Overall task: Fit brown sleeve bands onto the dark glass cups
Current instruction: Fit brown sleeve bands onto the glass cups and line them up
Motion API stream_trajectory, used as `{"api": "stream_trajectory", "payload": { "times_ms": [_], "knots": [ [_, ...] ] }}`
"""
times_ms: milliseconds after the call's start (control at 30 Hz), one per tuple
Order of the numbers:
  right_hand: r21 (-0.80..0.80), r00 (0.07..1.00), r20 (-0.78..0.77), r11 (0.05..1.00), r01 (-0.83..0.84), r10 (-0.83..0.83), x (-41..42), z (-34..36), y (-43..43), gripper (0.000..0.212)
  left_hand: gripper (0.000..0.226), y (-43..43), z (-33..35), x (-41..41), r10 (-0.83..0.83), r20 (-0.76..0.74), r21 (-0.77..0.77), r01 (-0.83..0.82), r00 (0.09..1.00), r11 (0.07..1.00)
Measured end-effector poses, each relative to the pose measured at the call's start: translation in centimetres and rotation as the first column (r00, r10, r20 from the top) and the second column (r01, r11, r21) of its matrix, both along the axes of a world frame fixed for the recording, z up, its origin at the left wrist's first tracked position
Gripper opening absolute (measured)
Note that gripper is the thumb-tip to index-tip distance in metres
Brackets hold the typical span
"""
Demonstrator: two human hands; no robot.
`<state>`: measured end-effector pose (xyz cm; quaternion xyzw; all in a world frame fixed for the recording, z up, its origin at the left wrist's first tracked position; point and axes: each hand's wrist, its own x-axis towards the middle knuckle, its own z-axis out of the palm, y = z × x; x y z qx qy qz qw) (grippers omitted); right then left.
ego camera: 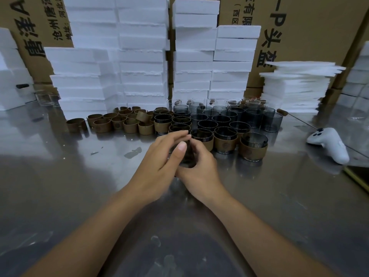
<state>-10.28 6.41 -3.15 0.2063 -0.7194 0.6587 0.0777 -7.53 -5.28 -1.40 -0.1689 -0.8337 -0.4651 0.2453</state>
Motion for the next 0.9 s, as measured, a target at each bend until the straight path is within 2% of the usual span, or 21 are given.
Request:
{"api": "stream_trajectory", "payload": {
  "times_ms": [133,367,567,800,900],
  "knots": [
    [0.003,0.999,-0.003,0.999,0.045,-0.045,-0.2,0.0,0.0,0.047,0.032,0.5,0.1,0.3,-0.019,-0.066,-0.018,0.018,0.998,1.0],
    [-0.054,0.989,0.086,0.99,0.128,-0.124,-0.6,-0.1,-0.1,0.056,0.03,0.5,0.3,0.4,-0.004,-0.12,0.005,0.004,0.993,1.0],
    [-0.081,0.975,0.153,0.981,0.176,-0.162,-0.9,-0.2,0.0,0.059,0.017,0.3,0.4,0.3,0.049,-0.1,0.018,-0.048,0.994,0.999],
    [-0.141,0.97,0.155,0.968,0.208,-0.186,-0.7,0.1,0.1,0.062,0.019,-0.2,0.2,-0.1,0.115,-0.068,0.014,-0.114,0.991,0.993],
    [-0.141,0.971,0.155,0.969,0.203,-0.181,-0.6,0.3,0.3,0.063,0.018,-0.6,-0.2,-0.5,0.125,-0.004,-0.027,-0.125,0.992,0.992]
  ]
}}
